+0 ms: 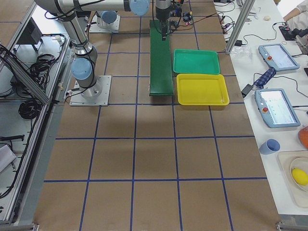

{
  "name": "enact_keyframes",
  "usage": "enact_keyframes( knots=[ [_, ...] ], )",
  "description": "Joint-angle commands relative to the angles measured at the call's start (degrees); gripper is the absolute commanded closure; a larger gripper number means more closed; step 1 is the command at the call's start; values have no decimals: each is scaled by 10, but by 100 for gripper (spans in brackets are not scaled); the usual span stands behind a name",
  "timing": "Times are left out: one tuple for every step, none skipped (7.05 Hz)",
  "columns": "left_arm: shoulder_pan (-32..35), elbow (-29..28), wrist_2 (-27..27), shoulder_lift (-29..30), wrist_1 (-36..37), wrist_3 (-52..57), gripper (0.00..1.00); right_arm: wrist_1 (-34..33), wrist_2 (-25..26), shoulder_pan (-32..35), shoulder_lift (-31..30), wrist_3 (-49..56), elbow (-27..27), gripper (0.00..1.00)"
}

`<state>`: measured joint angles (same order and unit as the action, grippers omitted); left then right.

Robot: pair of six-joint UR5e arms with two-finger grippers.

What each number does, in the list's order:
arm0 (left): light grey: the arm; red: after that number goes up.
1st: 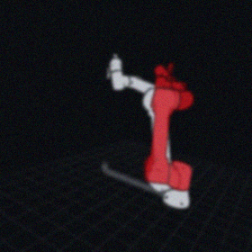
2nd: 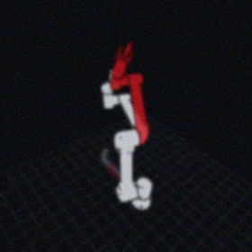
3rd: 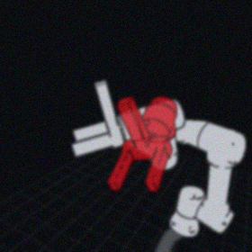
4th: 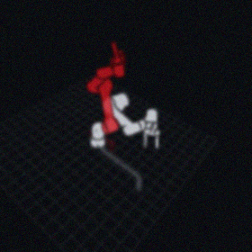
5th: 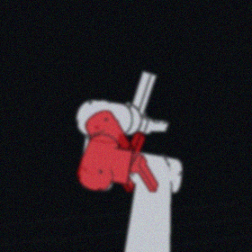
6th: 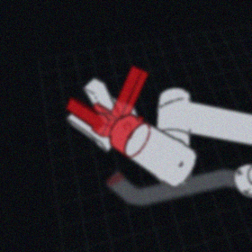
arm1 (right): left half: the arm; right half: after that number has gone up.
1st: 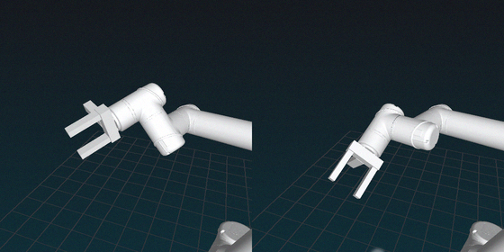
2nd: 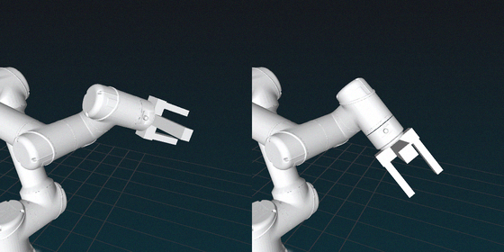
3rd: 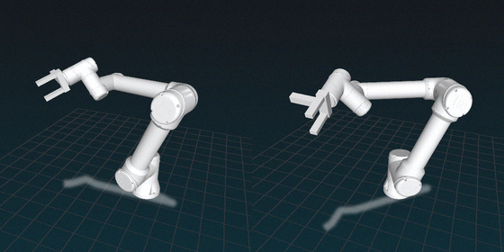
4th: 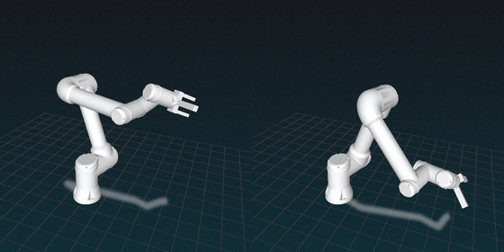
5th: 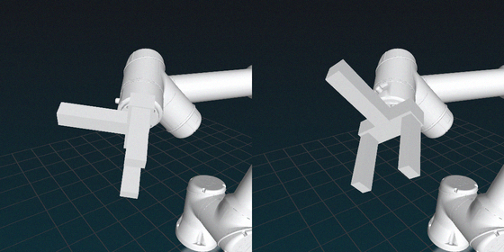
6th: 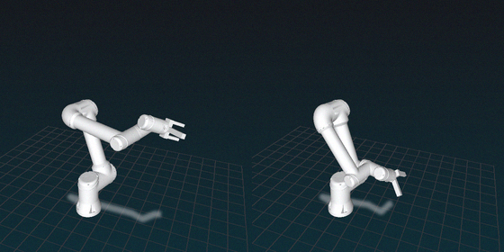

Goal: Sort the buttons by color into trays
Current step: 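Lower the left gripper onto the plain orange cylinder and grasp it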

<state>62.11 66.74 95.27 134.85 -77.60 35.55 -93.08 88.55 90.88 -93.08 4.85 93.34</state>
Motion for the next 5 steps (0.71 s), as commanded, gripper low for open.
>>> enact_keyframes(
  knots=[
    [13, 8, -16, -75, -78, -23, 100, 0, 0, -1, 0, 1, 0, 0],
    [32, 27, -51, -125, -120, -42, 100, 0, 0, 0, 0, 1, 0, 0],
    [50, 66, -62, -181, -127, -73, 100, 0, 0, 0, -1, 1, 0, 0],
    [80, 141, -64, -235, -115, -84, 100, 0, 0, 0, 0, 1, 0, 0],
    [99, 228, -64, -280, -38, -114, 100, 0, 0, 0, -1, 1, 0, 0]
  ],
)
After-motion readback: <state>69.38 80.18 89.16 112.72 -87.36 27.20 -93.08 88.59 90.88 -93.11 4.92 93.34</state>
